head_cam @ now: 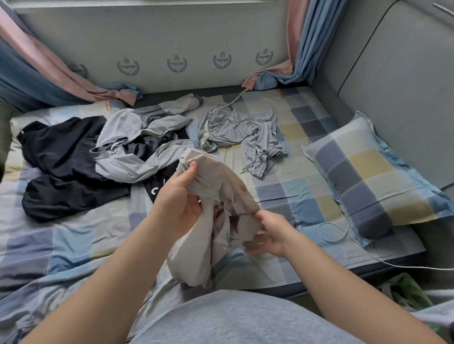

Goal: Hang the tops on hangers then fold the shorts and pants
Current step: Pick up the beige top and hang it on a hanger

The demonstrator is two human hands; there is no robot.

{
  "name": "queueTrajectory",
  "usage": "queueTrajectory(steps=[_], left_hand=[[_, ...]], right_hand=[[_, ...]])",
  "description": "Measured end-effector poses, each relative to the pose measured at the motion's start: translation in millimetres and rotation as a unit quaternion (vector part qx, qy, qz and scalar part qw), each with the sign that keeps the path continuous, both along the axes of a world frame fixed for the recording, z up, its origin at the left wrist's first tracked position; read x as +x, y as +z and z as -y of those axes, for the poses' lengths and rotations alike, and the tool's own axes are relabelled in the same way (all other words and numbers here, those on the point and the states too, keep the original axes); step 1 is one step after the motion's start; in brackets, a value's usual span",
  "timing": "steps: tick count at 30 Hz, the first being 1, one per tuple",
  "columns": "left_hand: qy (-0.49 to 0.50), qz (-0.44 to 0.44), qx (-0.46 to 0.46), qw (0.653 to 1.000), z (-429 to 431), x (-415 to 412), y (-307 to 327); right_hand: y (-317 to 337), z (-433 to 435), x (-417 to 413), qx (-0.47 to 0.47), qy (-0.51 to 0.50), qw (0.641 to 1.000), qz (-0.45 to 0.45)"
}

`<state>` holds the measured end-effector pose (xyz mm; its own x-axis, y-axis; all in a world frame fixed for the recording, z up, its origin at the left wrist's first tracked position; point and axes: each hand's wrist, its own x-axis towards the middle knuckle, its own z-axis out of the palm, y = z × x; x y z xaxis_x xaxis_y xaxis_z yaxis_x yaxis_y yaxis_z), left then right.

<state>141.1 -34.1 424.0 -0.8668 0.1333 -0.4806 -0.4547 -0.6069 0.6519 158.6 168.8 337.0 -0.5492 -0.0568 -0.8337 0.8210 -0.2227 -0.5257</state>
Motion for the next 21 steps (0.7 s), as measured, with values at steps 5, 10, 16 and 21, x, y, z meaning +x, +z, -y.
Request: queueTrajectory(steps=[5,10,16,21], left_hand=[[0.055,0.061,-0.087,0.993,12,-6,-31],[0.043,0.168,-0.171,0.97,18,1,-68],[0.042,0.214,-0.14,0.966,21,7,-83],[-0.128,0.124,-0.179,0.967,20,9,-69]], right_hand=[[6,-26,-9,-0.091,-0.18,0.979,-0.037],[19,-36,-23,0.027,-0.218,0.966,-0.135],[40,-40,-34,0.197,-0.146,0.944,-0.219],[65,-42,-46,0.181,-0.122,0.942,-0.254]])
